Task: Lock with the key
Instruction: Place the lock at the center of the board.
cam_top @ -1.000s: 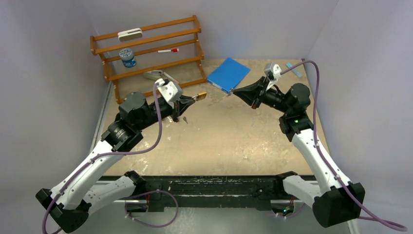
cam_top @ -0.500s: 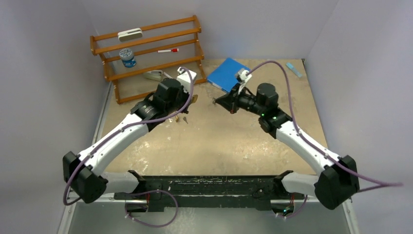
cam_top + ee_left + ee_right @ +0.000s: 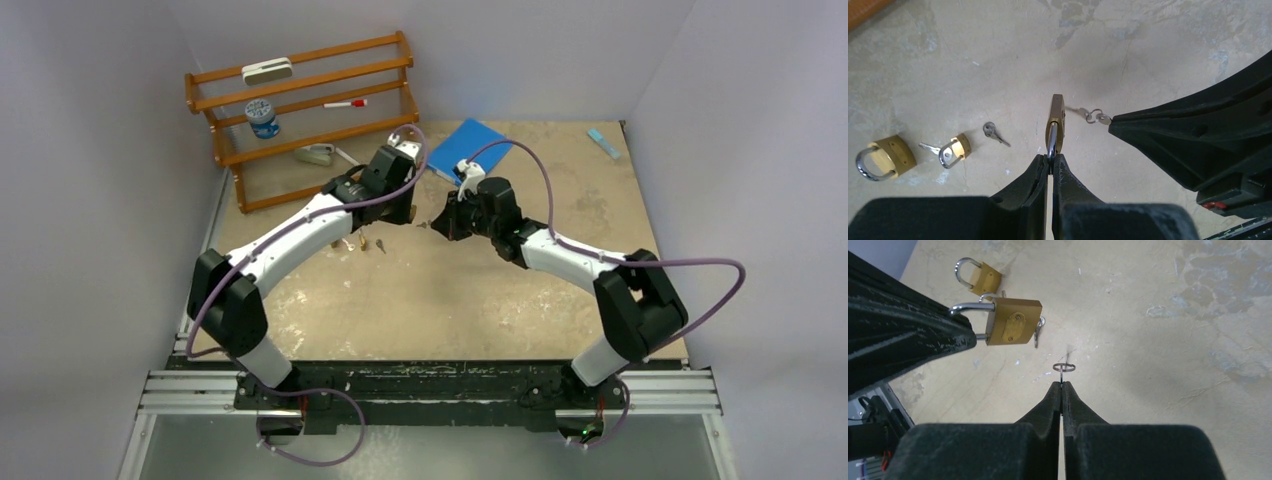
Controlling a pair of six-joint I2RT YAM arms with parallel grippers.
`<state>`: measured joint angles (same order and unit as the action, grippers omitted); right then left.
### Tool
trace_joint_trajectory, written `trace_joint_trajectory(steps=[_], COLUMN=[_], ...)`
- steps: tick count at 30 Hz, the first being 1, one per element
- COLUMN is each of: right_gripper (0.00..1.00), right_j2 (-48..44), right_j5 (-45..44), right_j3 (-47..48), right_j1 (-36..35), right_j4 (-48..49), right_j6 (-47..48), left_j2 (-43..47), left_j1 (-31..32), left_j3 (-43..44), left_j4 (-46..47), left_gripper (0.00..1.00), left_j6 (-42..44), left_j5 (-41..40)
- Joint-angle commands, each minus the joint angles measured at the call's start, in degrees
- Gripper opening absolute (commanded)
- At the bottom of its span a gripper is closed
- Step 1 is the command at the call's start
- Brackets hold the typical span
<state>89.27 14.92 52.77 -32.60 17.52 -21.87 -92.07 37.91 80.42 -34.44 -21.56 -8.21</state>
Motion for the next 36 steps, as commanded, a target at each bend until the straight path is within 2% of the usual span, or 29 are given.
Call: trace_joint_trajectory(steps=[1, 6, 13, 24, 36], right_gripper=[0.0, 0.0, 0.0, 0.0, 0.0], right_j2=[2.24, 5.89, 10.15, 12.54, 14.37], right_j5=[-0.87, -0.17, -0.94, -0.33, -0.29], right_j3=[3.67, 4.15, 5.66, 6.95, 7.46], right_j1=[-0.7, -0.97, -0.97, -0.97, -0.97], right_j4=[5.45, 7.18, 6.36, 5.26, 4.28], right_j6=[-3.07, -4.51, -5.08, -4.5, -4.2], left_j2=[-4.97, -10.98, -14.54, -18.04, -20.33], left_j1=[-0.13, -0.23, -1.39, -5.26, -5.3], left_j3=[6.44, 9.08, 9.56, 8.39, 7.69], left_j4=[-5.08, -8.87, -10.31, -10.7, -12.08], left_gripper=[0.0, 0.0, 0.0, 0.0, 0.0], left_j6=[-5.06, -8.31, -10.52, -11.55, -10.96], left_j5=[-0.61, -4.33, -4.59, 0.34, 0.78])
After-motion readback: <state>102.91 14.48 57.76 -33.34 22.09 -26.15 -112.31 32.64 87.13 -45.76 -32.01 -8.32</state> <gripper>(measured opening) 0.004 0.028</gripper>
